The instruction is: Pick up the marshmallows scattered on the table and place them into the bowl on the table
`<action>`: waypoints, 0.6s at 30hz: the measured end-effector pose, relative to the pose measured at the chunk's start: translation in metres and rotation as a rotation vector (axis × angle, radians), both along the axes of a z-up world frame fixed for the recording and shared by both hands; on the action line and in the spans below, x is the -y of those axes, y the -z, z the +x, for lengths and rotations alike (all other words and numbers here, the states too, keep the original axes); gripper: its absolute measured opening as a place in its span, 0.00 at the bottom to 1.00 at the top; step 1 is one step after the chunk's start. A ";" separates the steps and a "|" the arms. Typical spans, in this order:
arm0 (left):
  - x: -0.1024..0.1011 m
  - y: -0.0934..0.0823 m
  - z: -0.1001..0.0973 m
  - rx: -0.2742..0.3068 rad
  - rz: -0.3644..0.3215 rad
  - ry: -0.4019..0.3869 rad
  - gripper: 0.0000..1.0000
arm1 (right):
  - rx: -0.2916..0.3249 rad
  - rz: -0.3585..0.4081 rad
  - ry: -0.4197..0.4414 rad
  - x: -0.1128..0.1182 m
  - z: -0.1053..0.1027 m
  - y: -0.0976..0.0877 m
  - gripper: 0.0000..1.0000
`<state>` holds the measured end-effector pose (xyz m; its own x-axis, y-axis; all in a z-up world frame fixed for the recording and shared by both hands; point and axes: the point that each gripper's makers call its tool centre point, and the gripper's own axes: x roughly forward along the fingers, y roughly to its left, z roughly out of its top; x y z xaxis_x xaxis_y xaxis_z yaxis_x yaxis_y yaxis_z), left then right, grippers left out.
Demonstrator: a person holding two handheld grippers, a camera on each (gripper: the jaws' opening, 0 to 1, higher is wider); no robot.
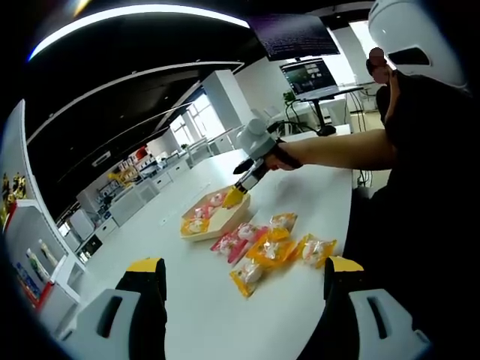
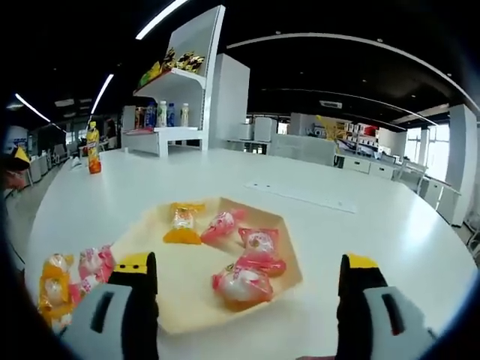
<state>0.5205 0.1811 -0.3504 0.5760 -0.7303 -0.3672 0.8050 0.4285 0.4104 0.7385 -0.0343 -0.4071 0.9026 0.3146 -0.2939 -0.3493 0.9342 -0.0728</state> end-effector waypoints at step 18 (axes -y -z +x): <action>-0.003 -0.001 0.001 0.006 0.000 -0.011 0.86 | 0.091 0.088 -0.052 0.002 -0.047 -0.054 0.97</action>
<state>0.5220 0.1843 -0.3490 0.5858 -0.7240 -0.3642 0.7981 0.4370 0.4149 0.6913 -0.0363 -0.3533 0.9061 0.3826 -0.1805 -0.3931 0.9192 -0.0250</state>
